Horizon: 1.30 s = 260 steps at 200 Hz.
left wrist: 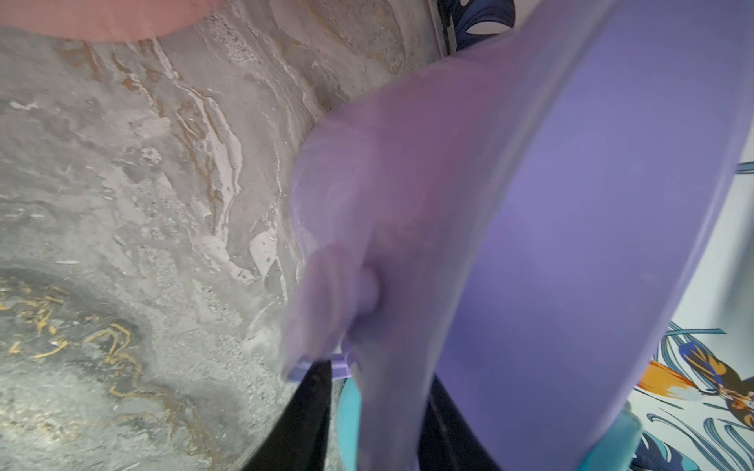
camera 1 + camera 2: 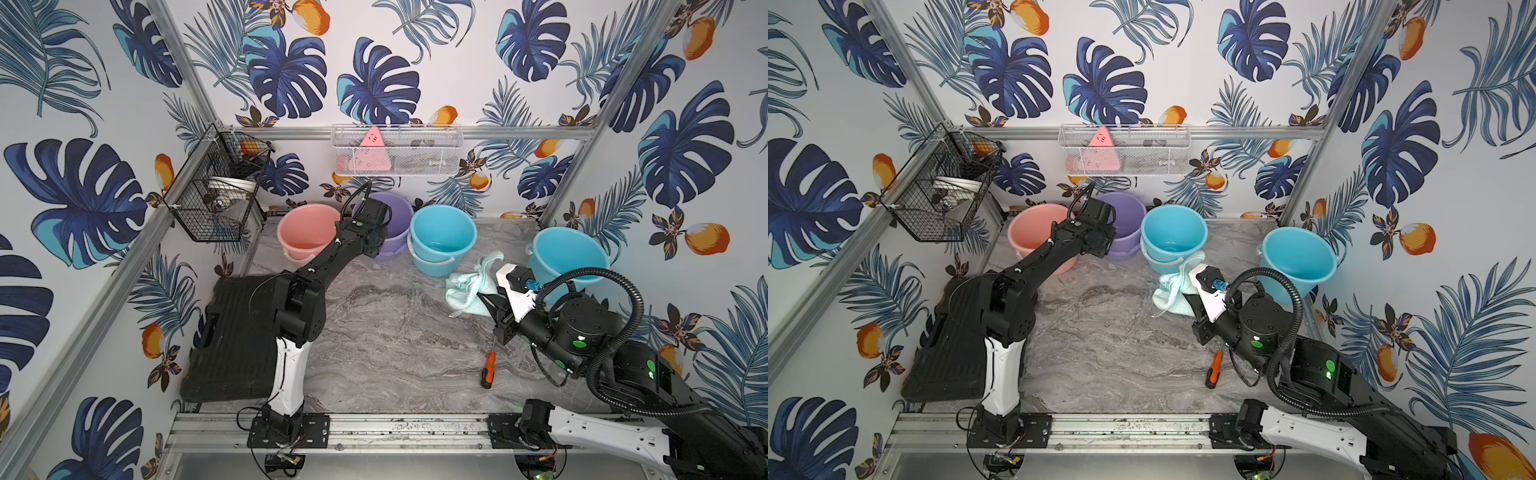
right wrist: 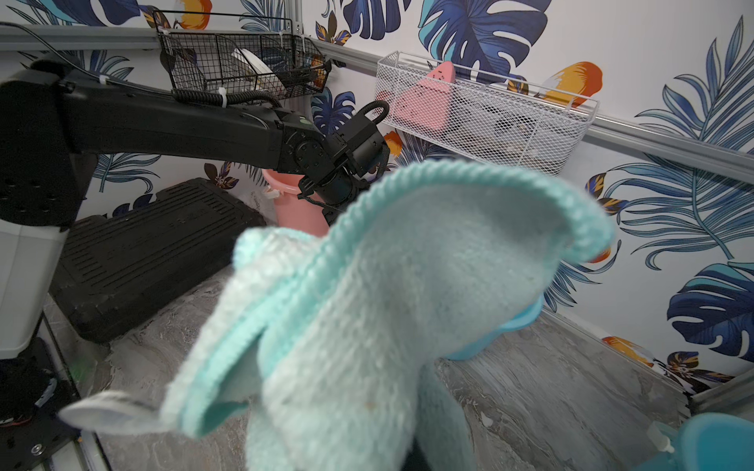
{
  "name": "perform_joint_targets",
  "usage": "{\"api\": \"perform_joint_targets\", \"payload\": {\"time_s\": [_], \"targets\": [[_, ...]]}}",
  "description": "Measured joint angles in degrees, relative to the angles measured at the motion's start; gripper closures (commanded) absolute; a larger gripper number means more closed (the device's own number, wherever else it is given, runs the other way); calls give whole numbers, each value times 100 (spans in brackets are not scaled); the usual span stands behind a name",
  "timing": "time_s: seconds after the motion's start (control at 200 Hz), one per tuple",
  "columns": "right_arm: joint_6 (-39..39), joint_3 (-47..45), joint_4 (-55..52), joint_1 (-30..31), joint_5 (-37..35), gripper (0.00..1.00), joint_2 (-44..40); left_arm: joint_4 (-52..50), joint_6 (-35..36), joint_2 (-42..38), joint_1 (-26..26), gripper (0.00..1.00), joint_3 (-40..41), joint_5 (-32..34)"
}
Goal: Wipe the inside of the bucket with a cloth
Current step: Pick up the bucket from the center of the board.
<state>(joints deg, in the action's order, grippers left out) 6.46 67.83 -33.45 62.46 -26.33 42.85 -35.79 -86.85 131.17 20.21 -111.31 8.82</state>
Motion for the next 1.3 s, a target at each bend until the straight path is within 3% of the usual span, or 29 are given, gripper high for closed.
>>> {"api": "perform_joint_targets", "payload": {"time_s": [0.23, 0.56, 0.751, 1.301], "targets": [[-2, 0, -2, 0, -4, 100, 20, 26, -59, -306, -96, 84, 387, -2], [0, 0, -2, 0, 0, 100, 81, 37, -151, -570, -164, 98, 428, -151], [-2, 0, -2, 0, 13, 100, 87, 109, -184, -737, -173, 100, 496, -269], [-9, 0, 2, 0, 101, 100, 208, 728, -299, -1991, -179, 100, 2107, -481]]}}
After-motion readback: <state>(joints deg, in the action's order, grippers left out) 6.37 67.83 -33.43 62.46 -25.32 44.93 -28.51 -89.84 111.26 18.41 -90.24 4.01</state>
